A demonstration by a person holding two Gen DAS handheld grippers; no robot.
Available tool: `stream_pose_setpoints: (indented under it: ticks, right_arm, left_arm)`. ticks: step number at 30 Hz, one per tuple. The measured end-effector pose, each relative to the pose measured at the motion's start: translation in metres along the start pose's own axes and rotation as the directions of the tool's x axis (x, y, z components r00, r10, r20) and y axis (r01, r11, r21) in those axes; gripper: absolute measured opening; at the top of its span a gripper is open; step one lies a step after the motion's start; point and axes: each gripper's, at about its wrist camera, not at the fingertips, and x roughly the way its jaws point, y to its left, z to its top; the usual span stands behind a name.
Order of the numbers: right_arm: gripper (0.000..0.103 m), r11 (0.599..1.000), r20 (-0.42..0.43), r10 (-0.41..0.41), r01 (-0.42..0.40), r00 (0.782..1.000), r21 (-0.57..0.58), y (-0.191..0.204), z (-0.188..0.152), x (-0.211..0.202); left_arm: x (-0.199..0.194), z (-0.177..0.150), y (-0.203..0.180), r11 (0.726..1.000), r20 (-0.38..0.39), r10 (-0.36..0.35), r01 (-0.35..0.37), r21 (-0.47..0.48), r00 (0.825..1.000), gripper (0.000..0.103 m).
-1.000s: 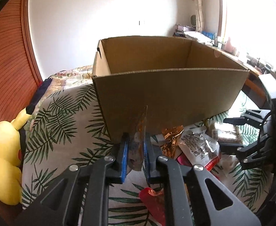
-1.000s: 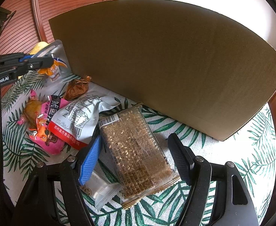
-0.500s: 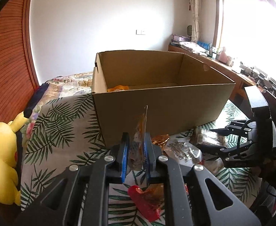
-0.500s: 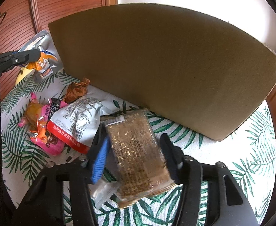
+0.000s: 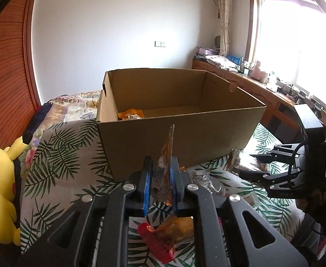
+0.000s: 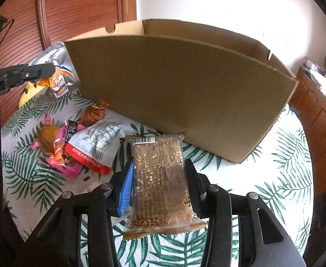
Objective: Organize snacks
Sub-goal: 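Lift both held packs and carry them over the cardboard box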
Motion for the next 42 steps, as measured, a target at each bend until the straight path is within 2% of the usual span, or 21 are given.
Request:
stream_pose_setpoints:
  ticks: [27, 36, 42]
  right_arm:
    - [0.043, 0.998, 0.104, -0.052, 0.049, 0.993, 0.032, 0.007, 0.003, -0.06]
    - [0.043, 0.996, 0.147, -0.079, 0.074, 0.986, 0.039, 0.004, 0.012, -0.079]
    - [0.043, 0.995, 0.188, -0.098, 0.094, 0.977, 0.028, -0.001, 0.029, -0.09]
  left_arm:
    - [-0.041, 0.027, -0.025, 0.999, 0.104, -0.038, 0.035, 0.028, 0.994, 0.012]
    - [-0.041, 0.052, -0.021, 0.998, 0.145, -0.057, 0.055, 0.017, 0.988, 0.012]
    - [-0.04, 0.071, -0.02, 0.999, 0.181, -0.042, 0.035, 0.039, 0.983, 0.012]
